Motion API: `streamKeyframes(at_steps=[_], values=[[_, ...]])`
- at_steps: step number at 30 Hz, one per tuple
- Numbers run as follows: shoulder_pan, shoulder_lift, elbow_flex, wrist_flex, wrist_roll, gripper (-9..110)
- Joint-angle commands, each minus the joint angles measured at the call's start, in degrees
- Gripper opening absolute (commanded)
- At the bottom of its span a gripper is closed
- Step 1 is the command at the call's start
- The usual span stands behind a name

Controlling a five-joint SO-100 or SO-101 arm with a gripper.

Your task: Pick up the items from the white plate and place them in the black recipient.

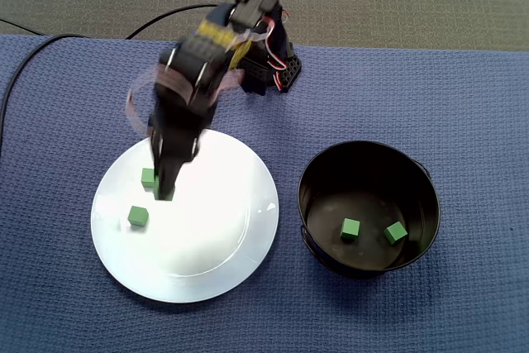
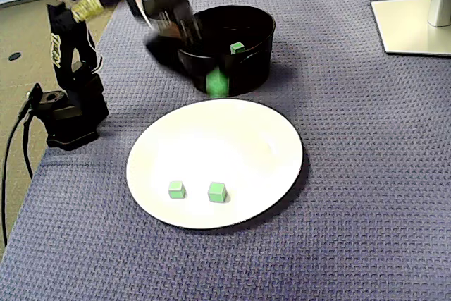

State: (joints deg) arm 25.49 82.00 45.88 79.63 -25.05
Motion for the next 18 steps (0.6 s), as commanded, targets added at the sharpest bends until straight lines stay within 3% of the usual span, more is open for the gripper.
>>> streamKeyframes(at_steps=[1,7,10,18], values=[[-11.3,11.6,-14.0,-1.0,8.2,0],[-36.0,11.4,-11.4,-2.9,11.9,0],[-45.2,6.8,-5.3,-3.4,8.8,0],[-54.6,-12.9,10.0,-8.1,4.5,0]])
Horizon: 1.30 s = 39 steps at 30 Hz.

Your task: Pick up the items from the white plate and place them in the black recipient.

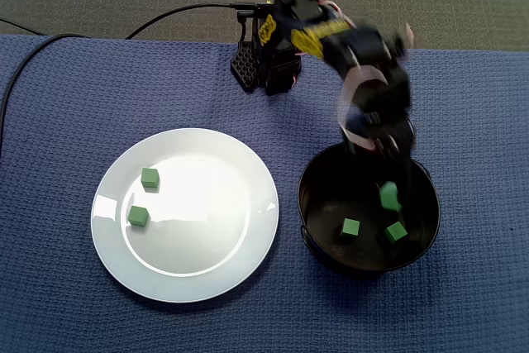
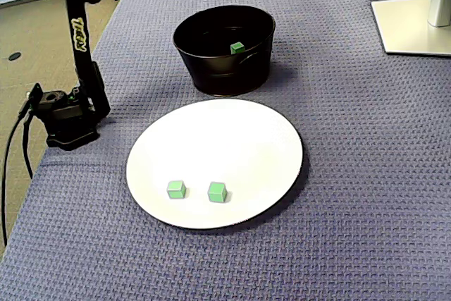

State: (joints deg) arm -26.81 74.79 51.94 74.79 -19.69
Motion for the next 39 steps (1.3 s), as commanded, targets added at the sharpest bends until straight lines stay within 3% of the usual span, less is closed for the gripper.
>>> streamKeyframes(at_steps=[1,5,9,10,13,17,22,27,33,39], values=[[-2.5,-7.6,5.5,-4.4,-0.9,0],[-2.8,-11.9,10.2,-8.0,-0.7,2],[-2.8,-11.3,9.5,-4.0,-6.0,43],[-2.5,-9.9,8.5,-1.8,-7.7,47],[1.0,-2.4,3.8,7.7,-17.0,43],[13.1,9.3,-3.1,16.9,-34.5,37],[35.3,14.7,-5.8,28.8,-62.6,41],[58.7,12.7,-1.8,29.7,-85.2,39],[71.2,2.5,5.1,20.1,-95.1,40],[75.7,-5.1,9.3,9.1,-98.0,41]])
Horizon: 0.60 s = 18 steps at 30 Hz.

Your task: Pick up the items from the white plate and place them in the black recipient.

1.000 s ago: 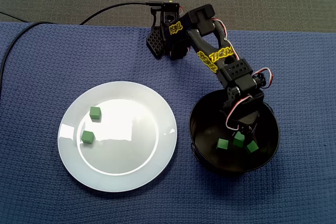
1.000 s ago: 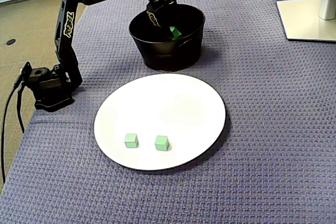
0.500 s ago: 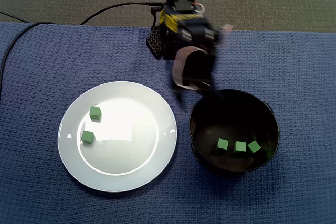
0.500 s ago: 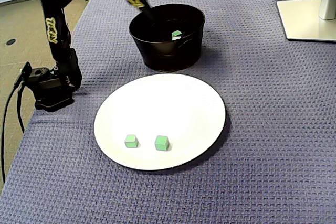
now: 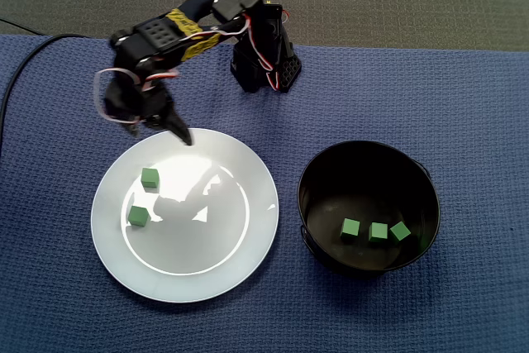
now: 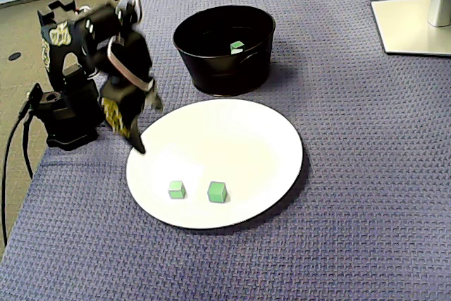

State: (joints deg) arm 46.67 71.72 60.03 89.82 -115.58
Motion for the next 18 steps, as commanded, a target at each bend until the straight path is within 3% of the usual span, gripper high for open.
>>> streamKeyframes(at_steps=[1,11,18], values=[[2.3,-3.4,1.8,-8.2,-2.2,41],[0.9,-11.8,5.0,-17.3,0.6,42],[-0.2,-11.9,10.7,-19.5,0.6,34]])
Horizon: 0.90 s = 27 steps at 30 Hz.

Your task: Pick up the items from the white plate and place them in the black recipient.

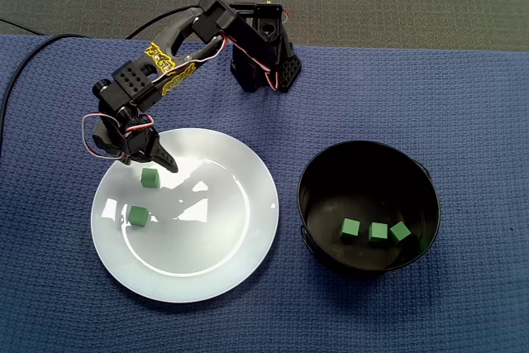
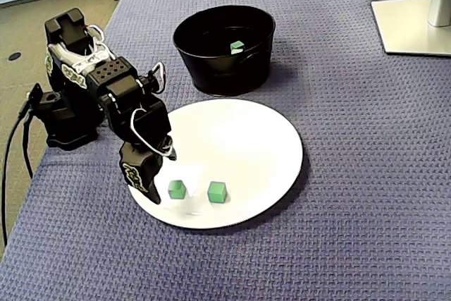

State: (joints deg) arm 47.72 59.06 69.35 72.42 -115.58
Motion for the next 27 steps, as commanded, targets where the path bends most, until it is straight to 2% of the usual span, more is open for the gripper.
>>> streamKeyframes(at_steps=[1,8,13,19,20,23,27], values=[[-1.4,0.8,2.3,-3.5,1.2,33],[-1.8,0.8,8.3,-13.1,2.2,30],[-2.0,0.7,9.7,-14.6,2.4,27],[-1.9,0.9,10.7,-14.7,2.2,18],[-1.9,1.0,11.0,-14.7,2.2,11],[-1.8,1.2,12.0,-14.6,2.3,0],[-1.7,2.0,13.4,-14.2,2.5,0]])
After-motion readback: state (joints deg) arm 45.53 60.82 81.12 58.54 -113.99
